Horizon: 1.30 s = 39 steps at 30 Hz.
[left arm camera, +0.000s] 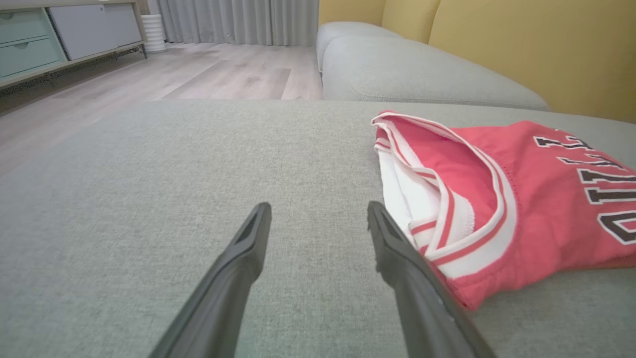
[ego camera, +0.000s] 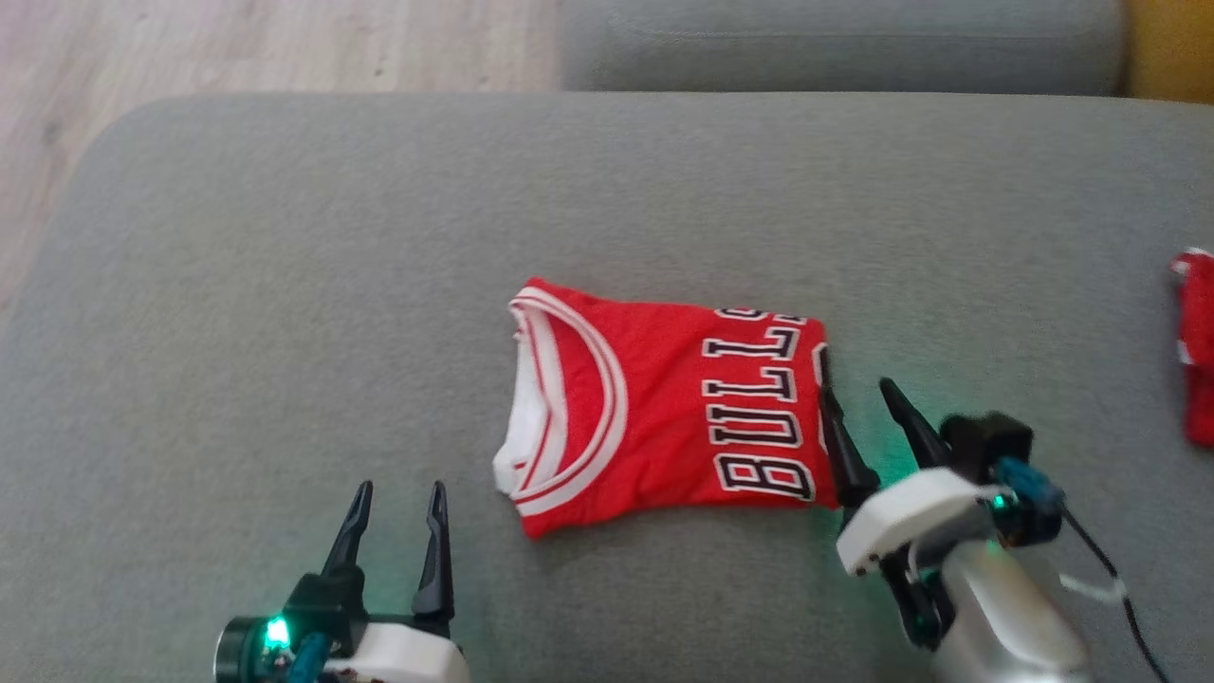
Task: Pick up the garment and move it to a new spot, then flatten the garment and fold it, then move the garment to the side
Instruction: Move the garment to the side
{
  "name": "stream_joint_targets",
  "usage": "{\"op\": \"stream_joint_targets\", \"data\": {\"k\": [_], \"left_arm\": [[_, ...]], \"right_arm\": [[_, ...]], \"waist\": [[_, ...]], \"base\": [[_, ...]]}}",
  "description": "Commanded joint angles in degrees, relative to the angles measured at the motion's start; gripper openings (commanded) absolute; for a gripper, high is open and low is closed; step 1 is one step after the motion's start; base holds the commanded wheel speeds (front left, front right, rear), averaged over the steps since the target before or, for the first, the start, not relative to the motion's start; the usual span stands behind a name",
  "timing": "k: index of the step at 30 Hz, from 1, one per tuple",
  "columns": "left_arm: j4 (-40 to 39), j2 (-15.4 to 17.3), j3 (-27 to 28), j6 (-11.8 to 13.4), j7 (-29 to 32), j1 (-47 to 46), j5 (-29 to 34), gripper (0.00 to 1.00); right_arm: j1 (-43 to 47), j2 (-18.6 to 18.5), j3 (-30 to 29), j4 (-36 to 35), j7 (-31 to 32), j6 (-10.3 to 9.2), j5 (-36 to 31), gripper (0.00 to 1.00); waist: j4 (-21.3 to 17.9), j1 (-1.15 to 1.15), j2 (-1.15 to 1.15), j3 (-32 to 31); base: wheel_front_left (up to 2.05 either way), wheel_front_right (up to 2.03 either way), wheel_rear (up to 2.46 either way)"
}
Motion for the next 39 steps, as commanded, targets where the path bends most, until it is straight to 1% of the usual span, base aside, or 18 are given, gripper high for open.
{"op": "stream_joint_targets", "data": {"k": [1, 2, 5, 6, 7, 10, 13, 17, 18, 25, 27, 29, 33, 39], "left_arm": [[-1.11, 0.16, 1.31, -0.26, -0.47, -2.54, 0.18, 1.00], [-0.82, 0.16, 0.95, -0.39, -0.47, -2.80, 0.14, 1.00], [-0.57, 0.16, 0.68, -0.47, -0.47, -2.93, 0.02, 1.00], [-0.58, 0.16, 0.71, -0.41, -0.47, -2.90, -0.02, 1.00], [-0.64, 0.16, 0.81, -0.32, -0.47, -2.83, -0.06, 1.00], [-0.70, 0.16, 1.57, -0.17, -0.47, -2.41, 0.00, 1.00], [-0.90, 0.16, 1.90, -0.46, -0.47, -1.86, 0.19, 1.00], [-1.41, 0.16, 2.60, -0.79, -0.47, -1.47, 0.03, 1.00], [-1.41, 0.16, 2.60, -0.79, -0.47, -1.47, 0.03, 1.00], [-1.59, 0.16, 2.38, -1.04, -0.47, -2.41, -0.70, 1.00], [-1.59, 0.16, 2.01, -1.06, -0.47, -2.84, -0.93, 1.00], [-1.56, 0.16, 1.32, -1.18, -0.47, -3.42, -1.06, 1.00], [-1.20, 0.16, 0.38, -1.37, -0.47, -4.73, -0.97, 1.00], [-0.62, 0.16, -0.43, -1.70, -0.47, -5.64, -0.32, 1.00]], "right_arm": [[-2.90, -0.07, 1.72, 0.32, -0.79, 0.19, -0.05, 1.00], [-4.84, -0.07, 2.40, 5.23, 0.38, 0.19, -1.10, 1.00], [-6.69, -0.07, 2.88, 11.98, 3.53, 0.19, -1.16, 1.00], [-7.06, -0.07, 3.42, 13.21, 3.85, 0.19, -0.57, 0.54], [-7.31, -0.07, 3.93, 14.03, 3.66, 0.19, 0.23, 0.00], [-7.96, -0.07, 4.64, 15.52, 1.73, 0.19, 1.74, 0.00], [-8.36, -0.07, 3.77, 15.86, -0.05, 0.19, 2.46, 0.00], [-8.58, -0.07, 4.22, 15.03, -0.67, 0.19, 2.50, 0.00], [-8.58, -0.07, 4.22, 15.03, -0.67, 0.19, 2.50, 0.00], [-8.14, -0.07, 3.30, 10.38, -0.78, 0.19, 2.91, 0.00], [-7.74, -0.07, 3.12, 9.01, -0.78, 0.19, 3.28, 0.00], [-7.37, -0.07, 2.46, 7.97, -0.79, 0.19, 3.57, 0.00], [-7.21, -0.07, 1.51, 6.75, -0.79, 0.19, 2.91, 0.00], [-8.80, -0.07, 0.60, 4.95, -0.79, 0.19, 2.79, 0.00]], "waist": [[1.45, 0.00, 0.00, 0.89], [2.61, 0.00, 0.00, 1.27], [3.92, 0.00, 0.00, 1.60], [4.14, 0.00, 0.00, 1.64], [4.21, 0.00, 0.00, 1.65], [3.36, 0.00, 0.00, 1.32], [0.48, 0.00, 0.00, 0.47], [-6.97, 0.00, 0.00, -0.23], [-6.97, 0.00, 0.00, -0.23], [-21.95, 0.00, 0.00, 0.33], [-25.49, 0.00, 0.00, 0.73], [-28.05, 0.00, 0.00, 1.20], [-31.34, 0.00, 0.00, 2.15], [-32.23, 0.00, 0.00, 3.49]], "base": [[0.00, 0.00, 0.00], [0.00, 0.00, 0.00], [0.00, 0.00, 0.00], [0.00, 0.00, 0.00], [0.00, 0.00, 0.00], [0.00, 0.00, 0.00], [0.00, 0.00, 0.00], [0.00, 0.00, 0.00], [0.00, 0.00, 0.00], [0.00, 0.00, 0.00], [0.00, 0.00, 0.00], [0.00, 0.00, 0.00], [0.00, 0.00, 0.00], [0.00, 0.00, 0.00]]}}
